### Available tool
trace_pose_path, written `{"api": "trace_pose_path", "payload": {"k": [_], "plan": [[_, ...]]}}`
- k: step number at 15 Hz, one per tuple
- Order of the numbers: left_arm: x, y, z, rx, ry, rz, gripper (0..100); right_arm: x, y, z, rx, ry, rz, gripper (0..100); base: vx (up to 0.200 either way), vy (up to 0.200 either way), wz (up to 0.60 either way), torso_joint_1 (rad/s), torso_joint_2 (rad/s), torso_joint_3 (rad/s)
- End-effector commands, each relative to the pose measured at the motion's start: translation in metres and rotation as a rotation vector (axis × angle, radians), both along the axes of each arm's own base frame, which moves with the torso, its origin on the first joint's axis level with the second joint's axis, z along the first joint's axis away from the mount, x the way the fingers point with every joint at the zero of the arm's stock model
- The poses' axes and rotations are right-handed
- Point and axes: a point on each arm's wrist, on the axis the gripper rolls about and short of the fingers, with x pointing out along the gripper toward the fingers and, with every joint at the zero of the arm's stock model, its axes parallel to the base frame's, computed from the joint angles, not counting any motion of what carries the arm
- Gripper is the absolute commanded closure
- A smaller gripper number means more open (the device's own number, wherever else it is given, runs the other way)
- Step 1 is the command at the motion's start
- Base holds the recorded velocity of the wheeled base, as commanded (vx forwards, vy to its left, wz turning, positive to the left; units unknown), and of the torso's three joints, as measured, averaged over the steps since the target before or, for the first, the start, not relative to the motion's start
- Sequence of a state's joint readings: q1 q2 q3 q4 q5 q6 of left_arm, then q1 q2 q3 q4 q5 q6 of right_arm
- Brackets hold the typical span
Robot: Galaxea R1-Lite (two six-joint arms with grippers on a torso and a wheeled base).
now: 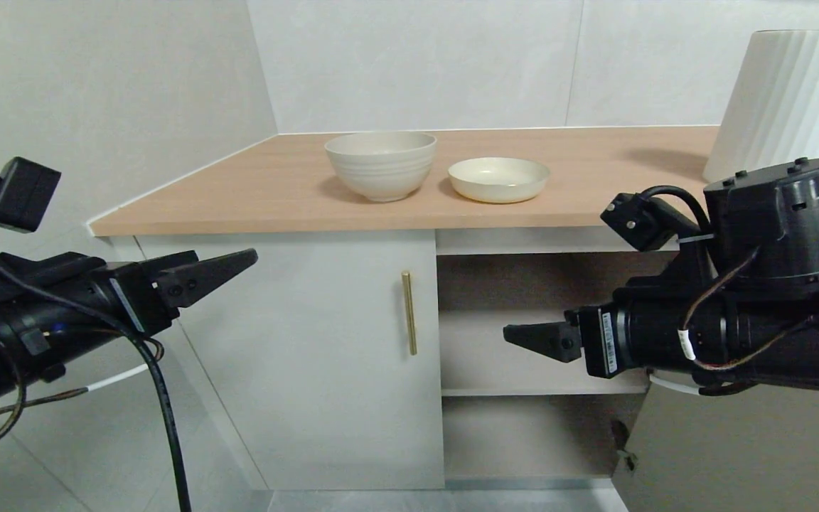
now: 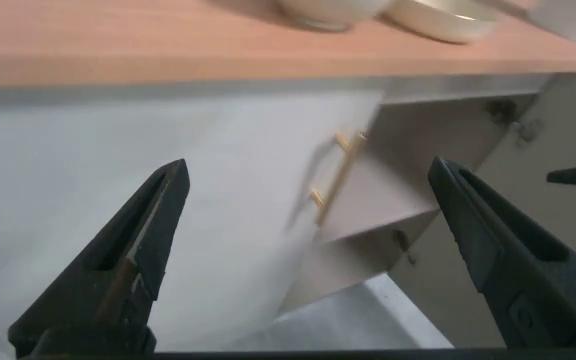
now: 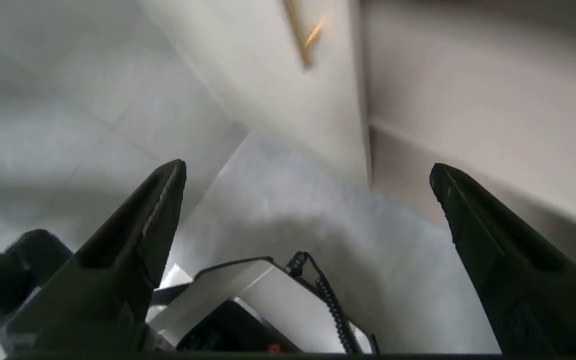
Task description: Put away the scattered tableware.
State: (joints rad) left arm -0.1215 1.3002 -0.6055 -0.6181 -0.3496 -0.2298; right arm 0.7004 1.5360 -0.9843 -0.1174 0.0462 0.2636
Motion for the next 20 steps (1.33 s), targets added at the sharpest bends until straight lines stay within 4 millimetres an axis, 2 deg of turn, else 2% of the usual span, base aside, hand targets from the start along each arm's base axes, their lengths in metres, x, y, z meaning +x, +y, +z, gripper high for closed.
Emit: {"api": "trace_pose_path", "payload": {"k": [1,6,13,16,19,20], "plan": [[-0.002,0.000,0.002,-0.001,-0.009,0.000,0,-0.009,-0.005,0.010,0.026,-0.028,0.009,0,0.200,0.000,0.00,0.007,0.00,-0.002],[-0.019,0.002,0.012,-0.008,-0.065,-0.004,0,-0.021,-0.004,0.015,0.040,-0.045,0.042,0,0.040,0.000,0.00,0.000,0.00,0.000],[-0.020,0.002,0.019,-0.011,-0.085,-0.017,0,-0.028,-0.007,0.022,0.049,-0.072,0.058,0,0.000,0.000,0.00,0.000,0.00,0.000],[-0.011,-0.001,0.015,-0.009,-0.057,-0.040,0,-0.029,-0.010,0.026,0.056,-0.086,0.053,0,0.000,0.000,0.00,0.049,-0.24,-0.206],[0.013,-0.004,0.026,-0.008,-0.069,-0.051,0,-0.026,-0.009,0.023,0.045,-0.080,0.048,0,0.000,0.000,0.00,0.128,-0.40,-0.295],[0.018,-0.004,0.023,-0.008,-0.050,-0.050,0,-0.021,-0.010,0.020,0.037,-0.073,0.035,0,0.000,0.000,0.00,0.173,-0.51,-0.286]]}}
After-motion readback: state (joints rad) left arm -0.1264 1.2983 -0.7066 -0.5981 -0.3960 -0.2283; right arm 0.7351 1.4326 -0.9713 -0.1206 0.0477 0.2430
